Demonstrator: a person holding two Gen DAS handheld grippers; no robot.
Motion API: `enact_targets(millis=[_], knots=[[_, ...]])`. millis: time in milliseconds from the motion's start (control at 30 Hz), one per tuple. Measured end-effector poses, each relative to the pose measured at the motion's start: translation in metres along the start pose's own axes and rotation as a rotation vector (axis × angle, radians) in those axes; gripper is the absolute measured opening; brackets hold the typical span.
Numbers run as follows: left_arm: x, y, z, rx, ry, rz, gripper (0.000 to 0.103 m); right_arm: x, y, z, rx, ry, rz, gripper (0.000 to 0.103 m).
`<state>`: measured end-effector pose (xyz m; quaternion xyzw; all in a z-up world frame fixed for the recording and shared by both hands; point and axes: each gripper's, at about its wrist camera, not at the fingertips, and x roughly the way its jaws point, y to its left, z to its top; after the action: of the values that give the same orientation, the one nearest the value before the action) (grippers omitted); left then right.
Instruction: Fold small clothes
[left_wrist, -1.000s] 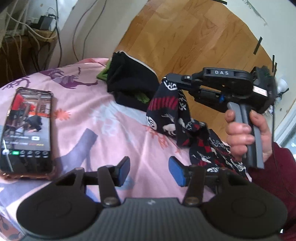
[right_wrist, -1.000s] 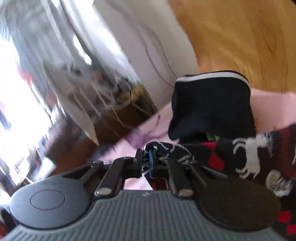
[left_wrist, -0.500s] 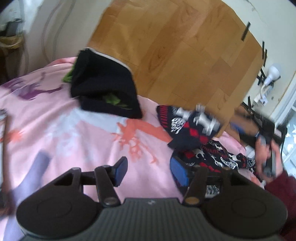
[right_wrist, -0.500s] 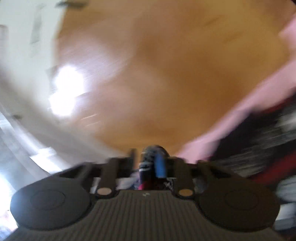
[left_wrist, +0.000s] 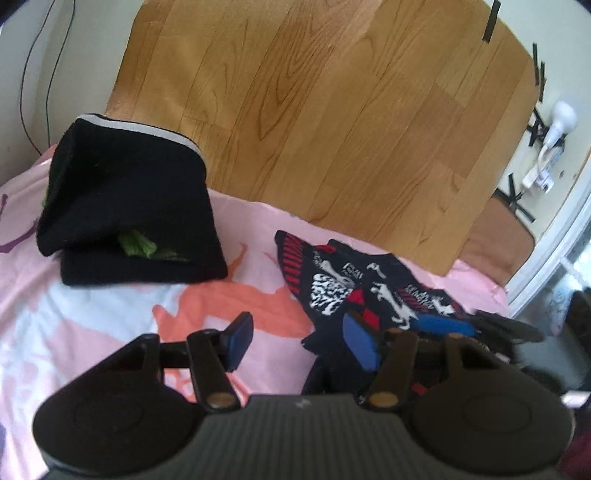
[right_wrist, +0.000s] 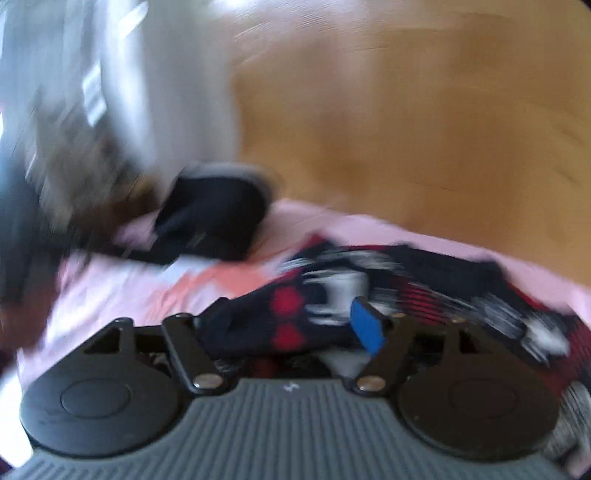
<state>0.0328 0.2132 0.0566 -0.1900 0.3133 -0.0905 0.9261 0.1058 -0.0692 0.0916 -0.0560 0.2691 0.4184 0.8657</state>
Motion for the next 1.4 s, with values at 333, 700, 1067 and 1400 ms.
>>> enact_targets(millis=[333, 700, 1067, 1400], knots=[[0.015, 0.002, 0.026, 0.016, 0.015, 0.083, 0.058, 0.012, -0.058, 0.023, 0.221, -0.039, 0.140, 0.015], [0.173, -0.011, 0.056, 0.004, 0.233, 0.006, 0.014, -0.101, -0.185, -0.018, 0.756, -0.311, -0.003, 0.015], [0.163, -0.014, 0.080, 0.067, 0.077, 0.010, 0.021, -0.157, -0.205, -0.045, 0.770, -0.523, -0.006, 0.015], [0.162, -0.006, 0.045, 0.080, 0.114, 0.092, 0.057, -0.162, -0.231, -0.118, 0.895, -0.340, -0.326, 0.044]])
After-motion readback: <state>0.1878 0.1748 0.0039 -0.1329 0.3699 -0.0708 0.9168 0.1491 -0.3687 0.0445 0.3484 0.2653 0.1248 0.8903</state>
